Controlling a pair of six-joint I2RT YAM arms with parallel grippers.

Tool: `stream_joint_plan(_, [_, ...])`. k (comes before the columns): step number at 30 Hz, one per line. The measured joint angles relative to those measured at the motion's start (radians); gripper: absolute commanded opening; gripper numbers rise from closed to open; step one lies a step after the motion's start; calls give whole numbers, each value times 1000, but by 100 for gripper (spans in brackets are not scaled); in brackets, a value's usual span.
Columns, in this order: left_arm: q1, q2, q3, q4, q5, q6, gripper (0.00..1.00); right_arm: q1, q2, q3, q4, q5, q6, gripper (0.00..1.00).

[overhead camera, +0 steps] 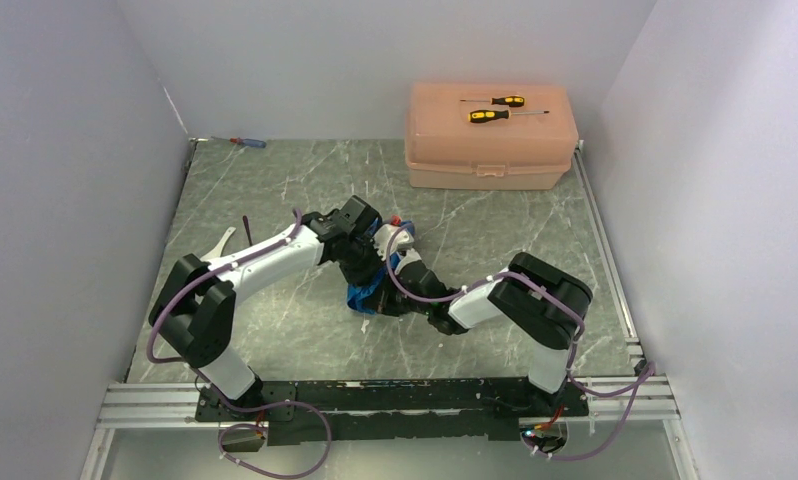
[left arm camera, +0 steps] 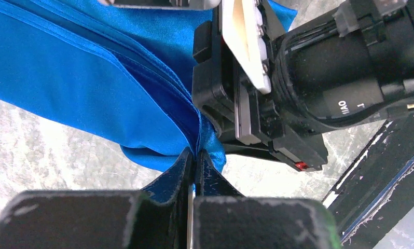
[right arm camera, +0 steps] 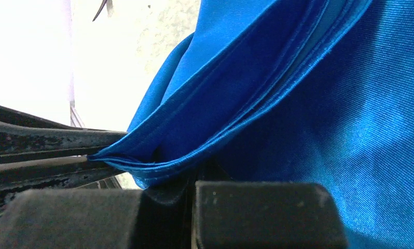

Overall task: Fold the napkin into a case and place the utensils inside
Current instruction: Smooth out the 2/3-rectangle-folded napkin at the center of the board.

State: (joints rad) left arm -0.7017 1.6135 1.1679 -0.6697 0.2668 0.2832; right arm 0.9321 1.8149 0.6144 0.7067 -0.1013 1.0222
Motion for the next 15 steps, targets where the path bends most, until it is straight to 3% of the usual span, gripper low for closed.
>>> stream_joint_plan(10, [0, 13, -43, 8, 9, 11, 3, 8, -30, -4, -25, 6, -19, 0])
stream_joint_plan(15, [-2, 39, -87, 24, 31, 16, 4, -24, -249, -72, -133, 10, -43, 0])
